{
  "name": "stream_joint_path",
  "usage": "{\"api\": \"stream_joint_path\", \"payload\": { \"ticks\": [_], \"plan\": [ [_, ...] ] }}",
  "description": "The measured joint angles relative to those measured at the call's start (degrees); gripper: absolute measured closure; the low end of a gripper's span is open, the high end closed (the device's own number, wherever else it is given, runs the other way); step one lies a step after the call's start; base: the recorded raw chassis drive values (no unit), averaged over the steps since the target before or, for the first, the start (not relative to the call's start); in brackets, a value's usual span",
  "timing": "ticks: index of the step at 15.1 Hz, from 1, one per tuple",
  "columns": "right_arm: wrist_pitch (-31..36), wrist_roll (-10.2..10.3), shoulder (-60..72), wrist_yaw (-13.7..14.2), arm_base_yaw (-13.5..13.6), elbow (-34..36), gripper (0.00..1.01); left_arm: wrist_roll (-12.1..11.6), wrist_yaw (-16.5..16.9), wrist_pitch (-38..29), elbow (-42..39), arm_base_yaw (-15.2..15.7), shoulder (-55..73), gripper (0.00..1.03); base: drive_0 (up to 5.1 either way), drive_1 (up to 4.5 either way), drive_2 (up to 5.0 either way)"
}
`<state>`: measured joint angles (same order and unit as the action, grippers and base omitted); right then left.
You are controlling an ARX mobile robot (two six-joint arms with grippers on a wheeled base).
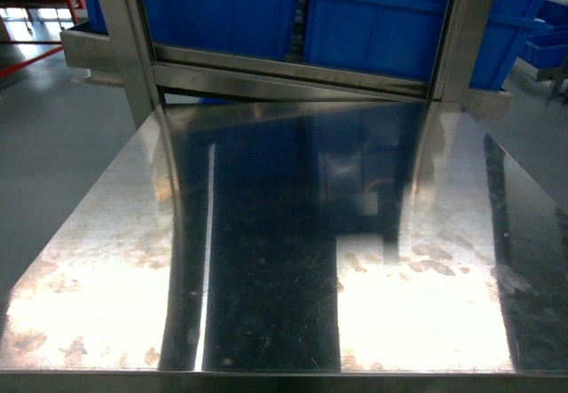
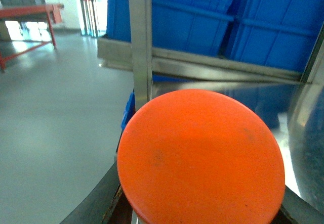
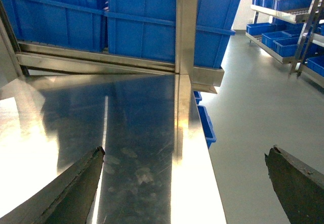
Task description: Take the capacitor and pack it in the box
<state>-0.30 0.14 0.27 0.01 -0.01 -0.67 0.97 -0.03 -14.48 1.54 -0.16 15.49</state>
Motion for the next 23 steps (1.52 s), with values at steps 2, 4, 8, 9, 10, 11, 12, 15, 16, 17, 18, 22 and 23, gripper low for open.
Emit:
{"api": "stream_joint_path", "payload": {
  "ticks": [2,4,8,9,10,11,12,15,16,17,18,22,23],
  "plan": [
    [0.00,0.00,0.00,0.00,0.00,0.00,0.03,0.00,0.04,1.22,-0.79,0.00,-2.05,0.58,0.0,0.00,0.0],
    [0.00,0.00,0.00,0.00,0.00,0.00,0.03,0.00,0.02,3.02,-0.79,0.00,-4.04,0.58,0.0,0.00,0.0],
    [0.00,0.00,0.00,0.00,0.00,0.00,0.03,0.02,-0.07,14.78,-0.76,0.00,-14.93,0.58,0.0,0.00,0.0],
    [0.02,0.00,0.00,-0.09,0.00,0.00,0.03,-0.02,-0.09,14.12,-0.46,0.00,-14.86,0.58,0.0,0.00,0.0],
    [0.04,0.00,0.00,0.00,0.00,0.00,0.03,-0.02,-0.11,15.30,-0.74,0.11,-14.86,0.58,0.0,0.00,0.0],
    [-0.07,0.00,0.00,0.02,0.00,0.00,0.03,-0.02,0.04,14.93,-0.74,0.11,-14.88,0.58,0.0,0.00,0.0],
    [0.00,0.00,0.00,0.00,0.00,0.00,0.03,-0.02,0.04,14.78,-0.76,0.11,-14.88,0.58,0.0,0.00,0.0],
    [-0.02,0.00,0.00,0.00,0.00,0.00,0.03,0.00,0.02,14.88,-0.76,0.11,-14.88,0.58,0.0,0.00,0.0],
    [-0.02,0.00,0.00,0.00,0.00,0.00,0.03,-0.02,0.02,14.88,-0.76,0.11,-14.88,0.58,0.0,0.00,0.0],
    [-0.02,0.00,0.00,0.00,0.00,0.00,0.03,-0.02,0.02,14.88,-0.76,0.11,-14.88,0.58,0.0,0.00,0.0],
    [-0.02,0.00,0.00,0.00,0.00,0.00,0.03,0.00,0.02,14.88,-0.76,0.11,-14.88,0.58,0.0,0.00,0.0],
    [-0.02,0.00,0.00,0.00,0.00,0.00,0.03,-0.02,0.02,14.86,-0.76,0.11,-14.88,0.58,0.0,0.00,0.0],
    [-0.02,0.00,0.00,0.00,0.00,0.00,0.03,0.00,0.02,14.88,-0.76,0.11,-14.88,0.58,0.0,0.00,0.0]
  ]
}}
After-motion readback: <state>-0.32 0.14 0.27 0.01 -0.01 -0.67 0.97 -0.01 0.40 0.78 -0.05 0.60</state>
